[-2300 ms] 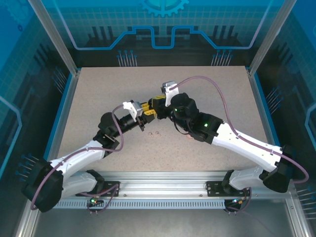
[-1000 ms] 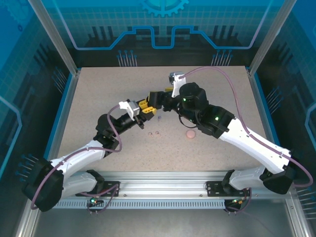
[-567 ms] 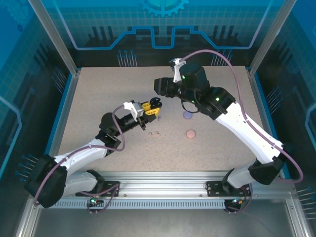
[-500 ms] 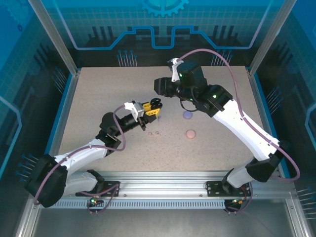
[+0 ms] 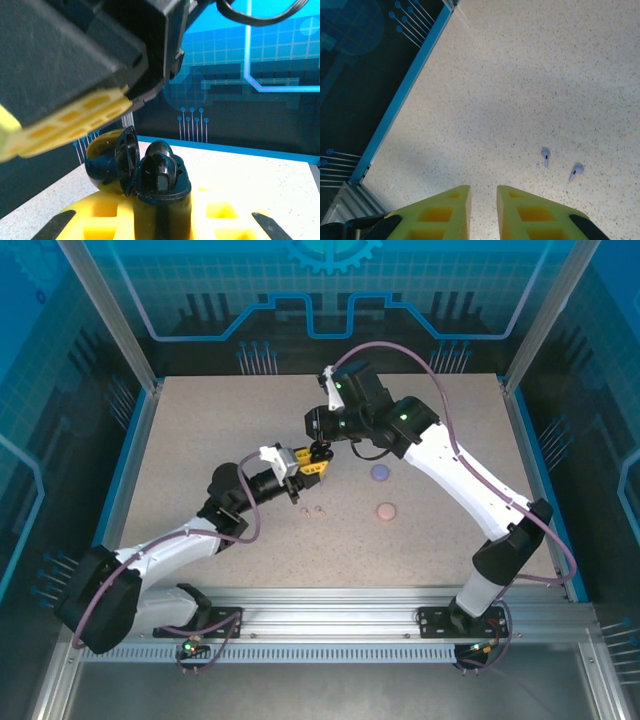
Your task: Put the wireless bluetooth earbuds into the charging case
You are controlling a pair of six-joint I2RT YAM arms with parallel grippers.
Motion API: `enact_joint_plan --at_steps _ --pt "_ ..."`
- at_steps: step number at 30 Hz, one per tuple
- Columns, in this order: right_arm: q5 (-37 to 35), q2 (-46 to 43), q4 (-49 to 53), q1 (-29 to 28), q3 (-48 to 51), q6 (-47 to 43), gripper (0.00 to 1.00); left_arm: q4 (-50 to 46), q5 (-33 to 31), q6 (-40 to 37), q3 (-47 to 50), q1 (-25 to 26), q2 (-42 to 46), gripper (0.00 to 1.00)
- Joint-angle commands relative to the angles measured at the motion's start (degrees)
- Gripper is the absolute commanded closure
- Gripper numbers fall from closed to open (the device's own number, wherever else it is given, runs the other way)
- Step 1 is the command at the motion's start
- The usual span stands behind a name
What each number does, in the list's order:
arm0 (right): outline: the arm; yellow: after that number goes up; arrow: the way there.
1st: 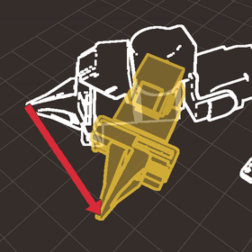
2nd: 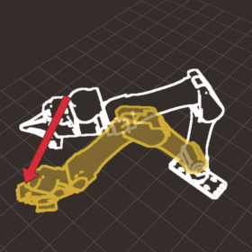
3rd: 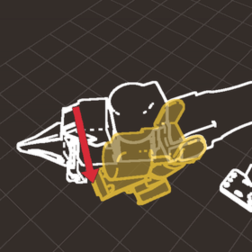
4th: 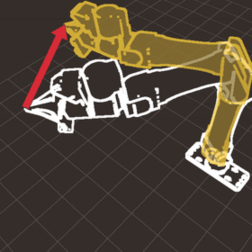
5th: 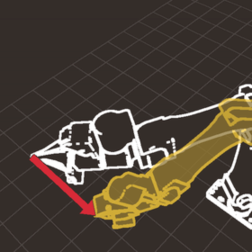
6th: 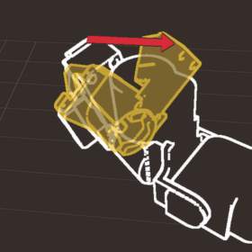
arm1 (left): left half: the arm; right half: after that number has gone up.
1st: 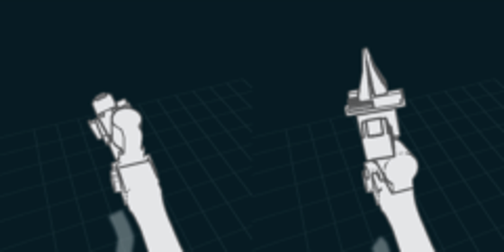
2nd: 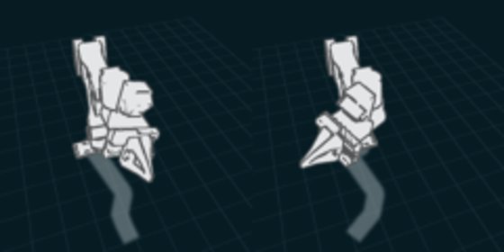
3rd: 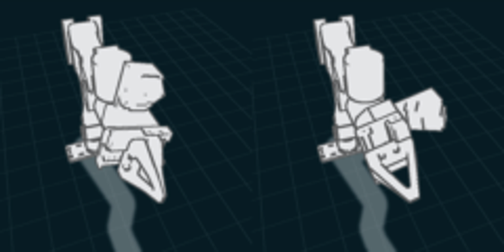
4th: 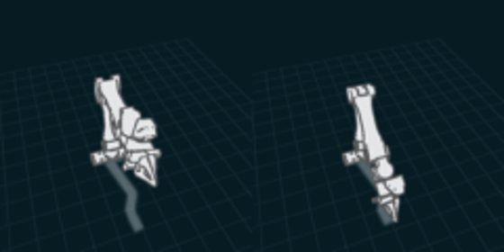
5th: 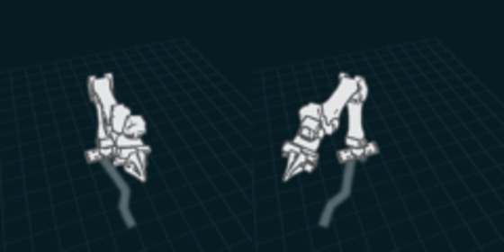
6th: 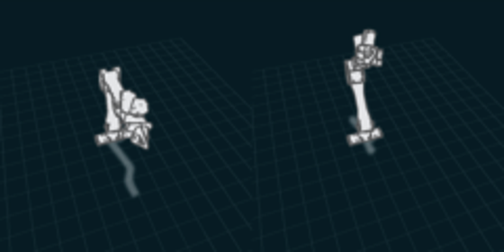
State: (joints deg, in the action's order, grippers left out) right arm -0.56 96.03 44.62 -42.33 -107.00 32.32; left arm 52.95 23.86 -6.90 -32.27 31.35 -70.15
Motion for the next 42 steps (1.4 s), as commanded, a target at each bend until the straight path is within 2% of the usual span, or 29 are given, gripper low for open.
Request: enact_joint_plan --at_steps 1,13,18,21,27,30,35,38,42 --pt "2.01 -1.19 2.18 -0.11 1.65 -1.11 0.80 1.19 0.16 -1.98 -2.43 0.33 -0.56 1.00" --pt "-1.43 -14.41 -0.80 -2.61 15.28 1.28 0.83 2.77 -1.24 -0.89 -2.88 0.07 -1.81 1.00" --pt "-6.90 -18.29 -3.09 -1.64 16.54 3.13 0.75 4.96 -1.31 1.13 -1.78 0.06 -2.55 1.00" --pt "-8.05 -20.30 -4.69 -0.46 16.92 4.22 0.63 6.16 -1.77 2.27 -0.49 0.07 -2.63 1.00" --pt "-9.38 -23.78 -5.69 1.29 19.58 5.36 0.58 7.85 -3.94 4.86 1.74 0.09 -3.39 1.00" --pt "-9.62 -26.23 -6.92 2.14 24.44 6.71 0.54 8.14 -6.03 7.75 2.66 -0.13 -4.67 1.00" --pt "-11.26 -30.63 -8.51 2.34 33.61 8.69 0.51 7.63 -7.83 18.19 3.44 -3.17 -7.47 1.00" --pt "-12.16 -33.61 -9.66 2.40 39.59 10.15 0.46 3.36 -8.56 22.86 2.99 -4.73 -8.27 1.00" --pt "-11.95 -35.68 -11.12 2.35 46.21 12.25 0.41 -7.24 -10.29 27.99 1.66 -6.77 -7.65 1.00"
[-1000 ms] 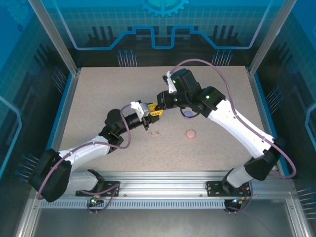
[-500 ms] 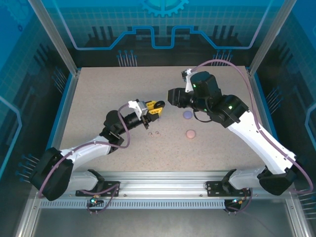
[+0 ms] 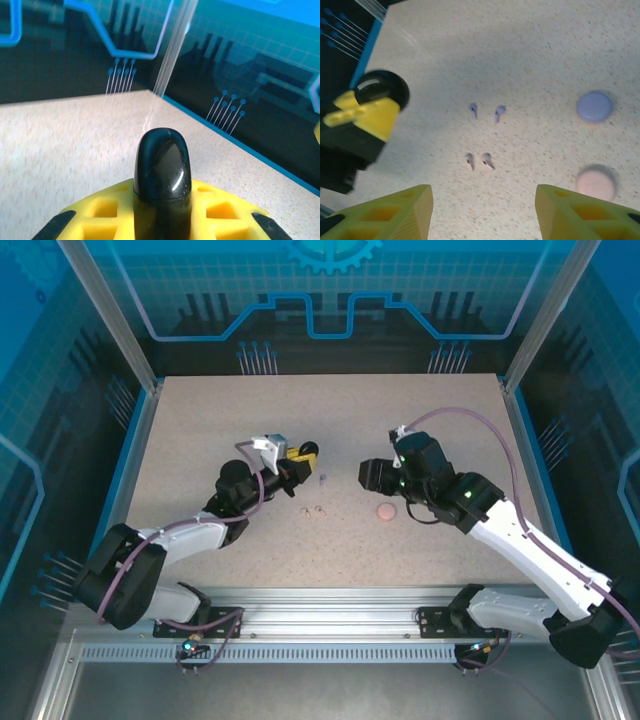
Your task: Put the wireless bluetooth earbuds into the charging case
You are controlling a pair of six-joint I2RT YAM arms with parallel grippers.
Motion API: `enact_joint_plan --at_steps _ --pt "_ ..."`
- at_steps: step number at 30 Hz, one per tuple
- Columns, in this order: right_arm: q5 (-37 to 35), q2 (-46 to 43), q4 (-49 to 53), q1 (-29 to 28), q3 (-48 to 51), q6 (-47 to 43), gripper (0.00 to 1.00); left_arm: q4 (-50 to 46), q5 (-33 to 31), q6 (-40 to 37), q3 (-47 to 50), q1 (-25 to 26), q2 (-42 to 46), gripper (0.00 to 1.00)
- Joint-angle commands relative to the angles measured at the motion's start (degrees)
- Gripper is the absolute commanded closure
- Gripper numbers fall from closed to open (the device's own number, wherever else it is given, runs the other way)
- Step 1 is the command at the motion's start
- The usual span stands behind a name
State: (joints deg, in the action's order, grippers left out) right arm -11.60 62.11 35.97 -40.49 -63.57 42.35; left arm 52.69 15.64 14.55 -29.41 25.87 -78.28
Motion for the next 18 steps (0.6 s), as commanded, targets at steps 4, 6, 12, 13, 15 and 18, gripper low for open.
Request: enact_joint_plan --at_steps 4,6,12,13,15,18 --pt "-0.54 -2.34 -3.81 0.01 6.87 3.59 0.35 -18.85 -2.58 12.17 -2.66 -4.51 1.11 1.00" --pt "-0.61 -2.12 -4.06 -0.36 7.87 3.87 0.33 -22.22 -2.79 13.60 -2.76 -5.66 1.05 1.00" --pt "-2.03 -0.15 -3.67 -1.76 7.98 3.90 0.28 -27.02 -2.09 17.46 -2.44 -8.82 -1.82 1.00" --pt "-2.24 0.26 -3.50 -1.93 7.85 3.80 0.28 -26.91 -1.71 18.11 -2.19 -9.44 -2.80 1.00" --pt "-2.68 0.97 -3.28 -1.97 7.59 3.60 0.27 -26.62 -0.02 19.32 -2.01 -10.90 -5.12 1.00" --pt "-3.34 1.78 -2.96 -2.14 7.16 3.43 0.25 -25.09 3.14 20.98 -1.88 -13.10 -9.10 1.00"
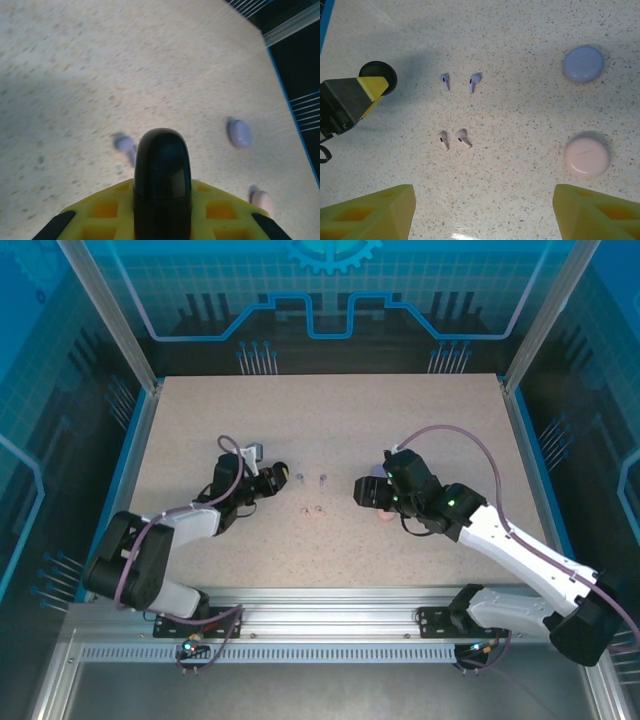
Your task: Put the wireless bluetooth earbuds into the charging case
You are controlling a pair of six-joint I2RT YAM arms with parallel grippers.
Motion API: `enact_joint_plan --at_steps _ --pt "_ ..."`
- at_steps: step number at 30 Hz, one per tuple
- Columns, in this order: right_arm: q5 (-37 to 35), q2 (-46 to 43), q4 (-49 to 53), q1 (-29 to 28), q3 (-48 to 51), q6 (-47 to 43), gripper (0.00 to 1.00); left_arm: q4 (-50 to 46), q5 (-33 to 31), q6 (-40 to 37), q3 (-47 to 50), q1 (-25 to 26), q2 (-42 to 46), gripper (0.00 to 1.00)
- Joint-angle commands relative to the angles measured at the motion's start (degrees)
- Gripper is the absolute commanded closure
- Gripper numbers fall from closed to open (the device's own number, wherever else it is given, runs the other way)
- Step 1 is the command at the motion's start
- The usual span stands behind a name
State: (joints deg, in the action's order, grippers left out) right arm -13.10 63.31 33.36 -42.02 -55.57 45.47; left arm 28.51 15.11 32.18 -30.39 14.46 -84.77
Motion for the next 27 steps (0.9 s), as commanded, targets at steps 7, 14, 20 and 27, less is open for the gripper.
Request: enact_joint_plan --at_steps 7,14,20,27 --pt "-3.12 0.98 0.82 -0.67 -1.65 -0.17 0.24 0.66 8.54 4.30 -1.07 -4.24 -8.69 1.00" --pt "-3.67 1.12 1.43 -0.69 -2.32 -0.25 0.23 -2.34 7.80 2.40 -1.51 -4.61 -9.49 0.77" --pt "-4.17 1.12 2.12 -0.65 -3.64 -0.66 0.23 -4.52 6.58 1.75 -1.69 -5.21 -9.91 0.63" --pt "-4.83 1.11 3.54 -0.61 -5.73 -1.54 0.22 -10.40 3.26 0.04 -2.34 -6.34 -5.66 0.61"
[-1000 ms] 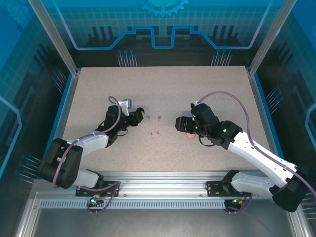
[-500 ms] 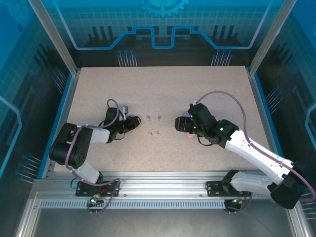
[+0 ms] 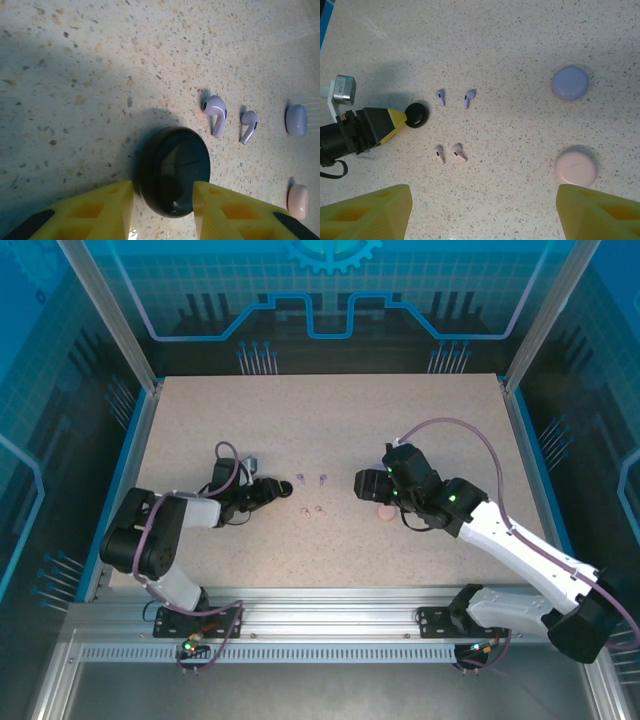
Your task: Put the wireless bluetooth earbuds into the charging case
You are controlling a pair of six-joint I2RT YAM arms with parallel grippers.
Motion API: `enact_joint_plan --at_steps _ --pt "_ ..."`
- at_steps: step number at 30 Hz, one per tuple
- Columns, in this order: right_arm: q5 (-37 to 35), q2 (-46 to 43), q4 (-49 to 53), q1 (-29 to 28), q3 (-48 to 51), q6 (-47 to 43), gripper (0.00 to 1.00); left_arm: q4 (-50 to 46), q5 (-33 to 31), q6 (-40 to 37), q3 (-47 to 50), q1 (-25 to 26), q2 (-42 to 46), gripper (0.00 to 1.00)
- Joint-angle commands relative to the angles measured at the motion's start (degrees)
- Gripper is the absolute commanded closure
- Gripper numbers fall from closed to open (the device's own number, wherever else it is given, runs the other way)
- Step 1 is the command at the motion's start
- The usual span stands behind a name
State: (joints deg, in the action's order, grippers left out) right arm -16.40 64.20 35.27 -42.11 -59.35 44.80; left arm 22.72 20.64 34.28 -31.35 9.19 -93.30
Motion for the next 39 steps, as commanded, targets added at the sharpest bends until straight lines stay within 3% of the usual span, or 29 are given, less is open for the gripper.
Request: enact_joint_plan --at_steps 1,11,25,31,39 --pt "-1.61 0.14 1.82 -0.56 -2.10 -0.92 0.22 -5.66 -2.82 -2.40 -1.55 -1.32 3.83 0.61" --pt "-2.19 -1.32 3.74 -0.02 1.18 -1.25 0.17 -17.50 -6.77 -5.94 -5.96 -2.29 18.81 0.60" --pt "-4.08 4.78 3.68 2.62 8.64 0.25 0.16 -17.68 -0.99 -0.13 -11.47 -0.84 31.26 0.56" --pt "0.81 10.69 -2.04 5.20 10.43 -9.61 0.16 -16.73 -0.09 -1.57 -13.83 2.62 33.29 0.53" --pt "3.51 24.12 -1.59 8.78 3.83 -22.28 0.17 -18.74 -0.36 -6.33 -16.85 7.37 33.86 0.50"
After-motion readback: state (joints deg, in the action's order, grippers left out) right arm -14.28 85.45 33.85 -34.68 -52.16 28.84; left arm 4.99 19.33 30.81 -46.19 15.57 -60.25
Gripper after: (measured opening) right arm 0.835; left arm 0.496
